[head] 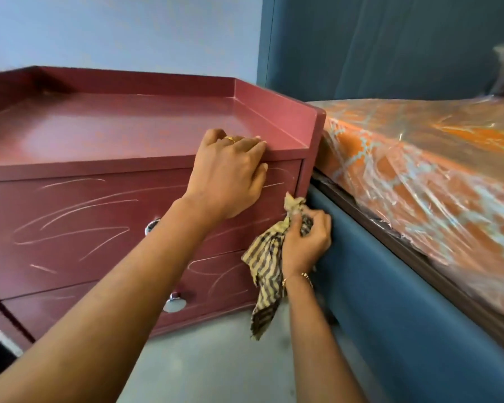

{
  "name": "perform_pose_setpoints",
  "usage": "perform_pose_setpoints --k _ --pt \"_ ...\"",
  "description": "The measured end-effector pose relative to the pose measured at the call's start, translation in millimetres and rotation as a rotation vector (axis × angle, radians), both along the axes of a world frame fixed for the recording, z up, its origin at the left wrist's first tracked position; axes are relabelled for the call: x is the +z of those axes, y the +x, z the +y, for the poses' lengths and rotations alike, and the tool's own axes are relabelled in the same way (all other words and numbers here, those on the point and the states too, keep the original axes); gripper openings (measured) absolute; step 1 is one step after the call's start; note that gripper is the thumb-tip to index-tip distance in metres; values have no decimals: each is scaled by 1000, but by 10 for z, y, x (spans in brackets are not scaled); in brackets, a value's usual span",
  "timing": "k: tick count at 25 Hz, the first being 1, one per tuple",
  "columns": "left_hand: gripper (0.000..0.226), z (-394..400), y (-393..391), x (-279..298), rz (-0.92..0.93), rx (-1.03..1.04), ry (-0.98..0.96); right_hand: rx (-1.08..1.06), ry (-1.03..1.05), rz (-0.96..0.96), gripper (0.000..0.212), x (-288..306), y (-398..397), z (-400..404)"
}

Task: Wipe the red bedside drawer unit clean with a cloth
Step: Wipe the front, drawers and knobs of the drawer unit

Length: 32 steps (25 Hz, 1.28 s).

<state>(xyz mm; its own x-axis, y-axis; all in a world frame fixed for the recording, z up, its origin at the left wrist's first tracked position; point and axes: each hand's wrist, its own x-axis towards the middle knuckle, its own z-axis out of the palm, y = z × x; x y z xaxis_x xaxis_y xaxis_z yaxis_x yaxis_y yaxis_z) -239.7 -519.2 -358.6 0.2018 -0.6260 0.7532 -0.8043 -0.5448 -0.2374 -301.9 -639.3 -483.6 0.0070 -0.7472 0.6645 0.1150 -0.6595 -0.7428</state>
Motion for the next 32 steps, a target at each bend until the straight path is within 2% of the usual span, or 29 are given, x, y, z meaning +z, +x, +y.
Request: perform_pose_setpoints --k 2,5,9,12,17,23,26,29,32 --pt "40 -21 -32 -5 15 28 -31 10 70 11 8 -136 -11 30" --pt "39 -39 -44 -66 5 11 -112 76 122 -35 6 105 -21 -97" --pt "35 -76 -10 -137 -29 10 -189 99 67 -45 6 415 -3 -299" --pt "33 -116 -26 -214 -54 42 -225 54 -7 -32 7 255 2 -263" --pt "36 -87 -41 -203 -64 53 -205 11 130 76 9 -284 -86 30" --pt "42 -71 -48 -172 -49 54 -183 -15 210 -74 5 362 21 -81" --pt "40 -94 -67 -194 -29 64 -202 -9 345 -16 5 0 21 -21" --pt "40 -84 -73 -182 -23 69 -179 -21 475 120 6 -452 -98 55" --pt "43 -55 -73 -184 -37 75 -152 1 414 58 5 -211 -63 15"
